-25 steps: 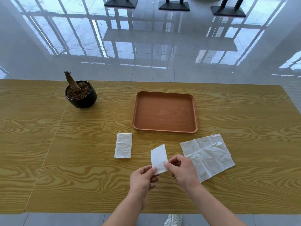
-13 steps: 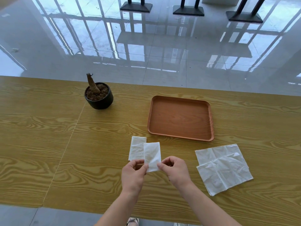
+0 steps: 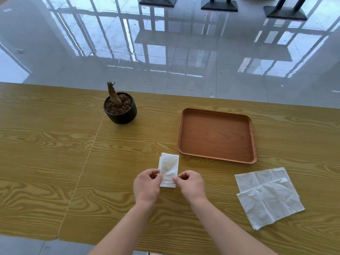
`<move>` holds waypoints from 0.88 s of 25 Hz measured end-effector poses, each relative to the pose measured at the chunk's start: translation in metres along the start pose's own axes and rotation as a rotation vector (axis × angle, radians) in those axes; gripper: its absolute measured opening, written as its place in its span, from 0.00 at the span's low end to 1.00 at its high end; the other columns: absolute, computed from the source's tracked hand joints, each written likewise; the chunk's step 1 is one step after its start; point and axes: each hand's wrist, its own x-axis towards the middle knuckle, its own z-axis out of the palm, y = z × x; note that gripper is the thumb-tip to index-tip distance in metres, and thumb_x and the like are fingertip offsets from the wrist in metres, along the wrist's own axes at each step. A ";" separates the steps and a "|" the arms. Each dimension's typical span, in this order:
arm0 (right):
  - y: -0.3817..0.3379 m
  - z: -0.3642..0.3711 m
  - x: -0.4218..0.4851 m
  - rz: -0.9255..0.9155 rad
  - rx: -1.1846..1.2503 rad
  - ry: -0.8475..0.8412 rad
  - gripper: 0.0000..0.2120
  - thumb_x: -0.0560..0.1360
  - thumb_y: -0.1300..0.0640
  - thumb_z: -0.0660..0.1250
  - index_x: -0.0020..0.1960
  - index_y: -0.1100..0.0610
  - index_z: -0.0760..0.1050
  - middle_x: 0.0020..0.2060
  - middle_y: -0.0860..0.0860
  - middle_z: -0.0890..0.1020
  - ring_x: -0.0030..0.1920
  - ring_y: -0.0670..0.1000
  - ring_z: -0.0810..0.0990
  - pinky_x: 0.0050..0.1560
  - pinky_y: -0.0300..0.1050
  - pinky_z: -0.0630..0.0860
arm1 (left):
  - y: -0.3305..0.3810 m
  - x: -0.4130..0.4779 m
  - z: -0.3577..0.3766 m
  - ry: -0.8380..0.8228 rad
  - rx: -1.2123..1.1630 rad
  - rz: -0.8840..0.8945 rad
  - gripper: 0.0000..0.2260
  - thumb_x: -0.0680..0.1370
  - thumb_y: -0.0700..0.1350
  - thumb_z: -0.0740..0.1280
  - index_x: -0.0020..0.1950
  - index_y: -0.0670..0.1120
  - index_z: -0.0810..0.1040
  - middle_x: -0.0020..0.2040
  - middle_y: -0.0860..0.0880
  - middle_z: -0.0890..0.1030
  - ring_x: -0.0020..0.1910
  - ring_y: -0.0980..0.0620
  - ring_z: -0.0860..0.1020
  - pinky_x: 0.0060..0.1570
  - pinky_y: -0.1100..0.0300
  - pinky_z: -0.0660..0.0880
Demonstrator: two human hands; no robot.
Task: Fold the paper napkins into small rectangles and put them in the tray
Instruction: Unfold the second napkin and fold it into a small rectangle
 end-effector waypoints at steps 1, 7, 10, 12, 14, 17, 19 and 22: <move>0.000 0.001 0.000 0.011 -0.024 0.002 0.09 0.69 0.50 0.76 0.36 0.53 0.81 0.33 0.47 0.85 0.37 0.48 0.82 0.44 0.51 0.80 | -0.002 0.001 0.000 -0.004 0.020 -0.002 0.02 0.73 0.46 0.75 0.44 0.52 0.85 0.36 0.57 0.84 0.38 0.61 0.81 0.38 0.65 0.74; -0.002 0.007 0.001 0.046 -0.119 -0.016 0.09 0.70 0.48 0.76 0.37 0.52 0.81 0.34 0.45 0.85 0.38 0.47 0.82 0.43 0.49 0.80 | -0.013 0.006 -0.004 -0.027 0.069 -0.006 0.01 0.73 0.47 0.74 0.43 0.53 0.85 0.37 0.59 0.83 0.40 0.62 0.81 0.39 0.64 0.75; -0.004 0.009 0.001 0.052 -0.174 -0.010 0.09 0.70 0.47 0.75 0.38 0.51 0.81 0.35 0.44 0.84 0.38 0.45 0.82 0.42 0.47 0.79 | -0.013 0.008 -0.005 -0.032 0.096 0.017 0.01 0.73 0.47 0.74 0.42 0.53 0.85 0.36 0.61 0.83 0.39 0.63 0.80 0.40 0.62 0.76; -0.004 0.008 0.001 0.050 -0.205 -0.007 0.09 0.70 0.46 0.75 0.38 0.51 0.81 0.34 0.44 0.84 0.38 0.45 0.81 0.41 0.47 0.79 | -0.015 0.008 -0.004 -0.039 0.124 0.041 0.02 0.73 0.48 0.74 0.41 0.55 0.84 0.35 0.62 0.82 0.38 0.64 0.80 0.39 0.63 0.76; -0.002 0.008 0.000 0.036 -0.251 -0.003 0.09 0.71 0.46 0.74 0.38 0.51 0.80 0.35 0.44 0.84 0.38 0.44 0.81 0.41 0.46 0.79 | -0.017 0.008 -0.004 -0.042 0.146 0.062 0.02 0.73 0.48 0.74 0.41 0.55 0.85 0.34 0.61 0.82 0.37 0.64 0.80 0.37 0.64 0.75; 0.000 0.007 -0.001 -0.001 -0.326 0.004 0.09 0.72 0.45 0.72 0.40 0.50 0.79 0.36 0.44 0.83 0.40 0.45 0.80 0.41 0.45 0.78 | -0.017 0.009 -0.003 -0.033 0.152 0.070 0.01 0.73 0.48 0.74 0.43 0.54 0.85 0.34 0.60 0.83 0.36 0.63 0.80 0.35 0.63 0.74; 0.001 0.007 0.000 -0.017 -0.339 0.002 0.08 0.72 0.45 0.71 0.41 0.49 0.78 0.37 0.43 0.82 0.41 0.45 0.80 0.40 0.44 0.76 | -0.018 0.009 -0.003 -0.023 0.158 0.073 0.02 0.73 0.48 0.74 0.44 0.53 0.86 0.34 0.58 0.82 0.36 0.62 0.79 0.35 0.64 0.73; 0.002 0.008 0.000 -0.041 -0.319 0.008 0.08 0.73 0.45 0.71 0.46 0.49 0.77 0.41 0.43 0.81 0.44 0.46 0.80 0.44 0.44 0.77 | -0.020 0.010 -0.003 -0.007 0.156 0.082 0.05 0.72 0.47 0.75 0.47 0.51 0.85 0.36 0.56 0.82 0.38 0.59 0.80 0.39 0.60 0.75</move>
